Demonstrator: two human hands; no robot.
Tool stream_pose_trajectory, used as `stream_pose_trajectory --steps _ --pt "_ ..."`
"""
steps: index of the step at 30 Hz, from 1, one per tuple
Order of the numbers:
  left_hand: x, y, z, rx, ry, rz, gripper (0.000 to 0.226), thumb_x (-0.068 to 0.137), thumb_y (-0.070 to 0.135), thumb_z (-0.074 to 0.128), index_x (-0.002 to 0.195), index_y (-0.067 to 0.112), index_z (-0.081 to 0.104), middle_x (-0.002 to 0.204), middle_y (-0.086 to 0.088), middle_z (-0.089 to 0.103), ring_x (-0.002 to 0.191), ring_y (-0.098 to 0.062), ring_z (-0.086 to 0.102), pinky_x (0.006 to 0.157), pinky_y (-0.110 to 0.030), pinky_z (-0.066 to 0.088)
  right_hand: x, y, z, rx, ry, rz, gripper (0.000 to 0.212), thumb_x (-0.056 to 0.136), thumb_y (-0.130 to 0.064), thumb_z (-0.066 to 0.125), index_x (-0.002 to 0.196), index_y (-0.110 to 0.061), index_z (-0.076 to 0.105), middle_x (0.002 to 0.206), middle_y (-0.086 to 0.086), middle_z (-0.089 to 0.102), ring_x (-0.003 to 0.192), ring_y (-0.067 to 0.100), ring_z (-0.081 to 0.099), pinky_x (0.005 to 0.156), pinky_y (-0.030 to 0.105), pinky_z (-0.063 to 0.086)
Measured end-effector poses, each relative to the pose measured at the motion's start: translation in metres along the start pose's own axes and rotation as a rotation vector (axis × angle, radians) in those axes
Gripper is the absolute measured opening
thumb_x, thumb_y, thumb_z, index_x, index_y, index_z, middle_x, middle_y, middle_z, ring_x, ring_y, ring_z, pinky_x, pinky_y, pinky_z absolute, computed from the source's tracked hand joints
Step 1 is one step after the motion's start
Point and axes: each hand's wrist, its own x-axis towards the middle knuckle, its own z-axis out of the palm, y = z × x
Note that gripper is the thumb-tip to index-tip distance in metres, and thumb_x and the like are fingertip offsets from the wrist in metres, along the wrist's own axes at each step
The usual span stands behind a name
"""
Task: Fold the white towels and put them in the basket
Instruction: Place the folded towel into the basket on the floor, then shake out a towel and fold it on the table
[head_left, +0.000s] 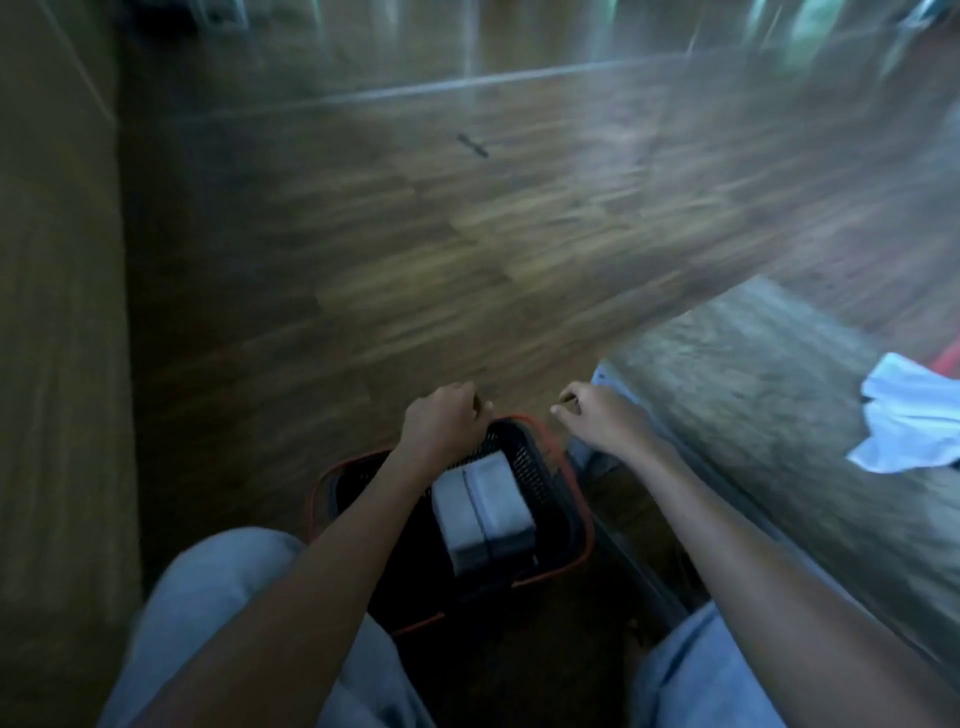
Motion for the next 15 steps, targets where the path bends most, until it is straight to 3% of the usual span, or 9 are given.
stream_pose_trajectory --steps 3,6,11,15 --pt "-0.016 0.046 -0.053 0.006 0.027 0.117 0.034 0.096 0.042 0.040 0.100 0.013 0.058 0.100 -0.003 0.064 0.088 -0.024 0.060 0.067 -0.032 0.044 -0.055 0.006 -0.064 0.032 0.090 0.004 0.039 0.093 -0.050 0.046 0.118 -0.022 0.055 0.104 0.004 0.065 0.088 0.021 0.061 0.069 0.034 0.050" --pt "-0.031 0.090 -0.079 -0.069 0.027 0.192 0.032 0.096 0.044 0.041 0.099 0.017 0.057 0.095 0.000 0.064 0.081 -0.020 0.060 0.065 -0.032 0.047 -0.111 0.030 -0.104 0.105 0.192 0.031 0.036 0.092 -0.051 0.047 0.114 -0.024 0.058 0.095 -0.005 0.062 0.090 0.018 0.062 0.074 0.036 0.052" --pt "-0.058 0.162 -0.079 -0.123 -0.041 0.355 0.022 0.095 0.039 0.045 0.091 0.020 0.057 0.086 0.005 0.060 0.071 -0.013 0.056 0.055 -0.026 0.038 -0.191 0.089 -0.126 0.151 0.325 0.192 0.029 0.089 -0.048 0.054 0.106 -0.026 0.062 0.084 -0.015 0.059 0.090 0.012 0.061 0.076 0.029 0.047" --pt "-0.069 0.219 -0.060 -0.174 -0.146 0.509 0.021 0.093 0.036 0.045 0.086 0.021 0.058 0.083 0.003 0.063 0.076 -0.017 0.061 0.064 -0.034 0.049 -0.238 0.135 -0.125 0.165 0.338 0.295 0.025 0.088 -0.048 0.056 0.101 -0.028 0.063 0.086 -0.014 0.062 0.094 0.012 0.063 0.085 0.034 0.049"
